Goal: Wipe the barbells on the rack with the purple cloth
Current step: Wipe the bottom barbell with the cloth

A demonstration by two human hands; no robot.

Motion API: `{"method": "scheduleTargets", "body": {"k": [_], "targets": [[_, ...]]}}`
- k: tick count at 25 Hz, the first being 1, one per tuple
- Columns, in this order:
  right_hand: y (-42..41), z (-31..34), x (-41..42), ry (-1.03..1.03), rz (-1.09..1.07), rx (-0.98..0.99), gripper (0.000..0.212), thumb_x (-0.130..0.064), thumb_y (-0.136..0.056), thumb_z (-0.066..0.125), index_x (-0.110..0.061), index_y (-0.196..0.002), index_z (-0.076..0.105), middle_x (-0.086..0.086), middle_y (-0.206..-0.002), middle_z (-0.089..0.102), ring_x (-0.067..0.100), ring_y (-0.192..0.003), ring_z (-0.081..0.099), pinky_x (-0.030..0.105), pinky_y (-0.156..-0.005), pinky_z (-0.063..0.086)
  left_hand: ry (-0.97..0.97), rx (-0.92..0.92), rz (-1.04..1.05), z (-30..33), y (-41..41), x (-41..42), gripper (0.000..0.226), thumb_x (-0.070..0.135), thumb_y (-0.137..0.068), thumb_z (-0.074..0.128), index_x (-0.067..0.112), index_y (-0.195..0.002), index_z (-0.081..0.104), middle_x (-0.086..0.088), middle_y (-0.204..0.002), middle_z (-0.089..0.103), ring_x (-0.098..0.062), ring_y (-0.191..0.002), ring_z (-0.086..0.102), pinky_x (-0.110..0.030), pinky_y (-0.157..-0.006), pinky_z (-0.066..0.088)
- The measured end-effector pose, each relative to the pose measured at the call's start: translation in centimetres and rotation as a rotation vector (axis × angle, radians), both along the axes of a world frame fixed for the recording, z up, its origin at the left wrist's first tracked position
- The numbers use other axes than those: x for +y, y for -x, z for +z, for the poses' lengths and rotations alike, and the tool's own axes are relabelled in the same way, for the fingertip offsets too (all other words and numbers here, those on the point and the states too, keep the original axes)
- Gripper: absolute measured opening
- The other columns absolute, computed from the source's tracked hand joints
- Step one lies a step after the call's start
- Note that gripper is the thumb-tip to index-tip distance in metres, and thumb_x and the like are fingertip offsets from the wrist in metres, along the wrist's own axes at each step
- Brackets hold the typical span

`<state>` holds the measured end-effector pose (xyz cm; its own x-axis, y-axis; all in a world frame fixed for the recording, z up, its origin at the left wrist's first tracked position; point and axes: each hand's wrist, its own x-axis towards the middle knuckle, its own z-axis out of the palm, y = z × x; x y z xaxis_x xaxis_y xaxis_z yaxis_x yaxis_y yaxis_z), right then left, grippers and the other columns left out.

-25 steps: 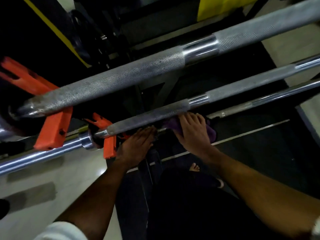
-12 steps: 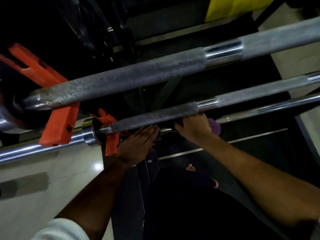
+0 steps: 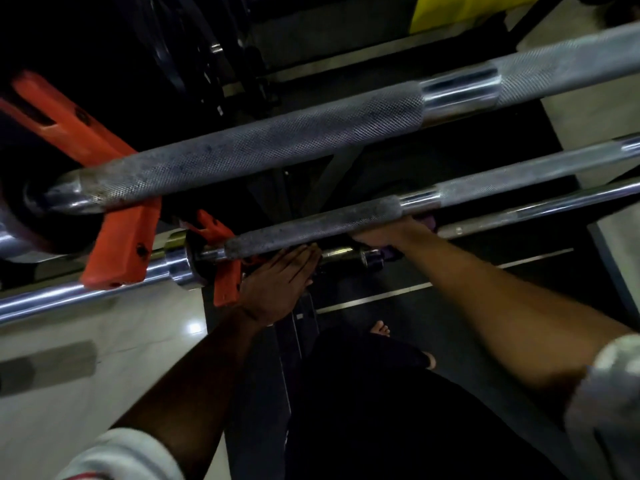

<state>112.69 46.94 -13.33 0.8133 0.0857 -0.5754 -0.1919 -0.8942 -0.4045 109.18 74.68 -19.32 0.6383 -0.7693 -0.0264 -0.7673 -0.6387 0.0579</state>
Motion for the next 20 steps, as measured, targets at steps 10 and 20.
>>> {"method": "scheduleTargets", "body": {"k": [10, 20], "targets": [[16.4, -4.0, -1.0, -0.814, -1.166, -0.068, 0.031, -0.04, -0.101, 0.056, -0.018, -0.12, 0.066, 0.007, -0.113, 0.073, 0.026, -0.108, 0.068, 0.039, -0.092, 0.055, -0.005, 0.049, -0.013, 0.6, 0.1, -0.2, 0.054, 0.03, -0.11, 0.023, 0.004, -0.157, 0.016, -0.014, -0.16, 0.031, -0.025, -0.147, 0.033, -0.041, -0.123, 0.022], [5.8, -6.2, 2.6, -1.22, -1.642, 0.214, 0.048, -0.042, -0.104, 0.02, -0.019, -0.109, 0.062, 0.004, -0.098, 0.07, 0.023, -0.097, 0.06, 0.033, -0.078, 0.046, 0.047, -0.067, -0.08, -0.9, -0.1, 0.1, 0.056, 0.03, -0.109, 0.032, 0.003, -0.155, 0.015, -0.016, -0.157, 0.036, -0.027, -0.143, 0.039, -0.043, -0.12, 0.029]]}}
